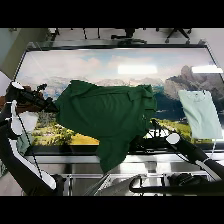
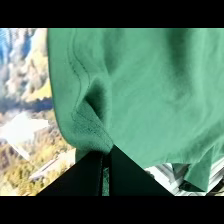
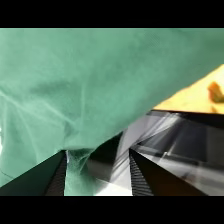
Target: Fold the shirts.
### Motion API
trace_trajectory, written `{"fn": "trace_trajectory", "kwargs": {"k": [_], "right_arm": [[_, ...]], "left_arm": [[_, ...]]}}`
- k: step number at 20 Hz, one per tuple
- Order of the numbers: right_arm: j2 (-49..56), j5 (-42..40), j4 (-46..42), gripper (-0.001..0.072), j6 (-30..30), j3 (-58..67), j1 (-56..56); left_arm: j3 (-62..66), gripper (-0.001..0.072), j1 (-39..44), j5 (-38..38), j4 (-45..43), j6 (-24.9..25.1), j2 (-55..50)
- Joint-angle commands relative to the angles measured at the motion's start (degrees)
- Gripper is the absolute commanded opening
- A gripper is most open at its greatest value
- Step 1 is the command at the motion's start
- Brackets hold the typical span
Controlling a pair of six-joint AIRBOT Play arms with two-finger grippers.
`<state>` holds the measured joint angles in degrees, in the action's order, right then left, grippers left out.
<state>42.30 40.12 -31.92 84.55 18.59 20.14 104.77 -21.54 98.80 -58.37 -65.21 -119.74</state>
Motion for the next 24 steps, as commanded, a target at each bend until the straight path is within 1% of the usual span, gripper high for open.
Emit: {"fn": "trace_trajectory", "kwargs": {"k": [1,4,5,8,9,10,14,15,16,18,19,20,22,24], "right_arm": [[2.3,-1.4,6.4,0.0469,-6.7,-0.1,0.1],[3.2,-1.2,15.6,0.0470,-14.4,-0.1,0.0],[3.3,-1.6,16.8,0.0470,-15.9,-0.1,0.0],[4.1,-5.4,17.4,0.0469,-16.4,-0.1,0.0],[4.2,-5.8,19.0,0.0469,-18.1,0.0,0.0],[4.1,-5.6,20.3,0.0469,-19.5,0.4,0.0],[4.1,-4.2,20.4,0.0470,-19.7,2.1,-0.1],[4.1,-4.5,20.4,0.0492,-19.7,2.1,-0.1],[4.2,-5.4,20.4,0.0535,-19.7,2.1,-0.1],[4.2,-6.5,20.4,0.0536,-19.7,2.1,0.0],[4.2,-6.5,20.4,0.0601,-19.7,2.1,0.0],[4.2,-6.1,20.5,0.0694,-19.7,2.2,0.0],[4.2,-5.7,20.4,0.0692,-19.7,2.7,0.0],[4.8,-7.2,20.2,0.0691,-19.7,2.7,0.0]], "left_arm": [[0.1,0.0024,0.0,-0.5,0.5,1.3,0.0],[0.1,0.0024,-0.1,-0.5,0.5,1.3,0.0],[0.1,0.0023,-0.1,-0.6,0.5,1.3,0.0],[0.1,0.0024,0.0,-0.9,0.5,1.3,0.0],[0.1,0.0023,0.0,-0.8,0.5,1.3,0.0],[0.1,0.0023,0.0,-0.8,0.5,1.3,0.0],[0.1,0.0023,-0.2,-0.6,0.5,1.3,0.0],[0.1,0.0023,-0.2,-0.6,0.5,1.3,0.0],[0.1,0.0023,-0.2,-0.6,0.5,1.3,0.0],[0.1,0.0024,-0.2,-0.7,0.5,1.3,0.0],[0.1,0.0023,-0.2,-0.6,0.5,1.3,0.0],[0.1,0.0024,-0.2,-0.6,0.5,1.3,0.0],[0.1,0.0024,-0.2,-0.7,0.5,1.3,0.0],[0.1,0.0023,-0.2,-1.1,0.5,1.3,0.0]]}}
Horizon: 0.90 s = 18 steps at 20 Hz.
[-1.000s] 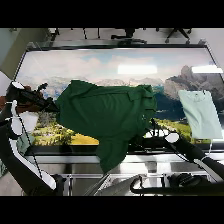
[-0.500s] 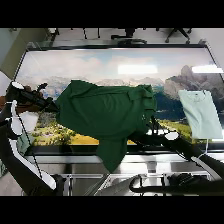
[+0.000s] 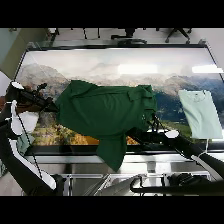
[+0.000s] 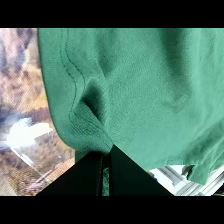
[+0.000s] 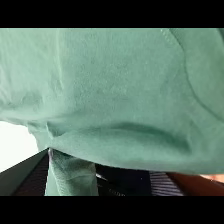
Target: Fold the shirts.
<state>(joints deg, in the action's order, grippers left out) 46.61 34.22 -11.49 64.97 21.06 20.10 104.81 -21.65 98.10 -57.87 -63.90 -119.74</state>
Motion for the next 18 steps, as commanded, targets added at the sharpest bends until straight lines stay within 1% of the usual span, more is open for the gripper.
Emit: {"fn": "trace_trajectory", "kwargs": {"k": [1,2,3,5,6,7,8,9,10,11,13,14,16,18], "right_arm": [[1.2,-1.9,-0.2,0.0684,-0.1,0.2,0.0],[2.2,-2.1,-0.2,0.0531,-0.2,0.3,0.0],[3.1,-2.4,0.0,0.0431,-1.0,0.5,0.0],[4.4,-3.8,0.2,0.0418,-3.1,1.7,0.0],[4.5,-4.1,0.2,0.0248,-4.3,2.6,0.0],[4.3,-4.0,0.2,0.0099,-5.0,3.7,0.0],[3.8,-3.5,-0.4,0.0041,-5.0,4.7,-0.1],[2.9,-1.0,-2.5,0.0019,-4.9,5.7,-1.3],[2.1,3.0,-5.4,0.0019,-2.3,6.5,-3.9],[1.0,7.9,-10.1,0.0019,1.5,7.3,-8.1],[-0.6,15.3,-19.5,0.0019,5.4,9.4,-17.7],[-0.8,18.2,-22.7,0.0019,5.5,11.0,-22.9],[0.0,23.2,-26.3,0.0018,4.3,15.1,-31.9],[1.3,30.4,-29.7,0.0019,4.0,19.4,-38.6]], "left_arm": [[0.0,0.0023,0.0,-0.5,0.0,0.0,0.0],[0.0,0.0023,0.0,-0.5,0.0,0.0,0.0],[0.0,0.0024,0.0,-0.5,0.0,0.0,0.0],[0.0,0.0023,0.0,-0.5,0.1,0.0,0.0],[0.0,0.0023,0.0,-0.3,0.5,0.0,0.0],[0.0,0.0023,-0.1,-0.1,1.5,0.0,0.0],[0.0,0.0022,-0.2,-0.1,2.3,0.1,0.3],[0.0,0.0022,-0.4,-0.1,2.7,0.5,0.9],[0.0,0.0022,-0.5,-0.2,2.6,0.5,1.9],[-0.1,0.0022,-1.0,-0.2,2.6,0.5,3.2],[-3.8,0.0021,-2.6,-0.5,4.2,0.5,8.0],[-7.1,0.0022,-3.6,-0.6,5.7,0.9,10.7],[-15.8,0.0022,-5.1,-1.1,5.9,0.9,16.5],[-27.8,0.0021,-6.0,-4.5,5.9,0.9,23.0]]}}
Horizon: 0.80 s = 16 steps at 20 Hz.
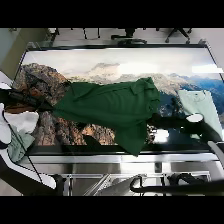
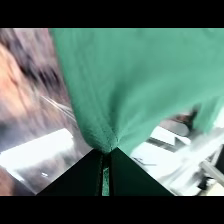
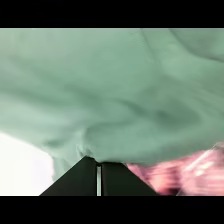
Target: Fold the shirts.
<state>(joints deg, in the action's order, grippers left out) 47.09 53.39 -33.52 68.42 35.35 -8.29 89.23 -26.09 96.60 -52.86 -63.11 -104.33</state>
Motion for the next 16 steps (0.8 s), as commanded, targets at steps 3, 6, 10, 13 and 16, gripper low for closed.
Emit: {"fn": "trace_trajectory", "kwargs": {"k": [3,6,10,13,16], "right_arm": [[0.7,19.3,-10.1,0.0019,0.5,7.2,-15.5],[0.7,21.7,-10.0,0.0019,0.6,7.2,-14.4],[0.7,21.7,-12.7,0.0020,0.6,5.1,-10.4],[0.7,22.1,-18.6,0.0415,1.5,4.7,-10.3],[0.7,20.4,-21.6,0.0540,1.4,4.5,-10.2]], "left_arm": [[-28.9,0.0022,-0.9,-9.4,0.9,0.9,14.7],[-39.0,0.0022,2.0,-14.3,1.0,2.6,18.1],[-41.7,0.0022,5.5,-16.9,1.1,2.6,19.3],[-39.5,0.0021,6.1,-14.2,2.0,2.6,19.3],[-36.8,0.0022,6.1,-12.4,1.9,2.6,19.3]]}}
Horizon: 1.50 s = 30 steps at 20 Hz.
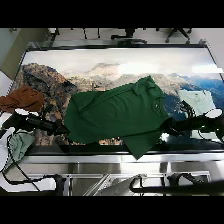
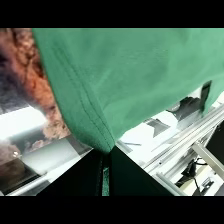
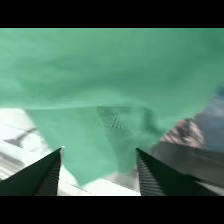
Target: Fold the shirts.
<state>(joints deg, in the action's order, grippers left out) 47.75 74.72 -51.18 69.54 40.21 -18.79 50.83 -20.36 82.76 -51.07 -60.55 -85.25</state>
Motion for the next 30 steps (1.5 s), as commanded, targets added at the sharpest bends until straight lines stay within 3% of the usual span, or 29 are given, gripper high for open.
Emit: {"fn": "trace_trajectory", "kwargs": {"k": [1,8,14,15,18,19,22,26,28,30], "right_arm": [[0.1,-1.9,-3.9,0.0540,0.3,-0.8,0.3],[0.9,-5.0,-8.0,0.0540,1.9,-3.8,0.2],[7.4,-9.9,-0.8,0.0520,-1.5,-4.0,0.3],[9.3,-9.8,3.2,0.0443,-4.4,-4.0,0.3],[12.3,-6.8,12.1,0.0064,-11.8,-3.9,0.4],[11.7,-3.8,15.4,0.0018,-14.1,-3.5,0.3],[4.5,4.0,21.2,0.0018,-15.7,3.7,-1.3],[-9.0,8.2,35.0,0.0018,-15.8,27.3,-8.9],[-12.8,5.0,36.7,0.0017,-16.3,42.1,-13.5],[-14.3,-0.9,35.4,0.0017,-16.5,55.6,-17.7]], "left_arm": [[2.2,0.0022,0.4,1.5,0.2,0.0,0.2],[4.8,0.0022,0.3,1.3,-0.2,0.1,0.2],[5.2,0.0022,0.3,1.3,-0.2,0.1,0.2],[5.2,0.0022,0.3,1.2,-0.2,0.1,0.2],[5.3,0.0022,0.3,1.5,0.2,0.1,0.2],[5.3,0.0022,0.3,2.1,1.3,0.1,0.5],[5.7,0.0021,0.3,3.3,10.6,2.3,6.9],[16.2,0.0021,-2.9,5.9,30.9,2.6,22.7],[23.6,0.0021,-6.4,1.6,44.3,2.6,31.6],[31.5,0.0021,-11.6,-9.3,49.7,2.6,40.2]]}}
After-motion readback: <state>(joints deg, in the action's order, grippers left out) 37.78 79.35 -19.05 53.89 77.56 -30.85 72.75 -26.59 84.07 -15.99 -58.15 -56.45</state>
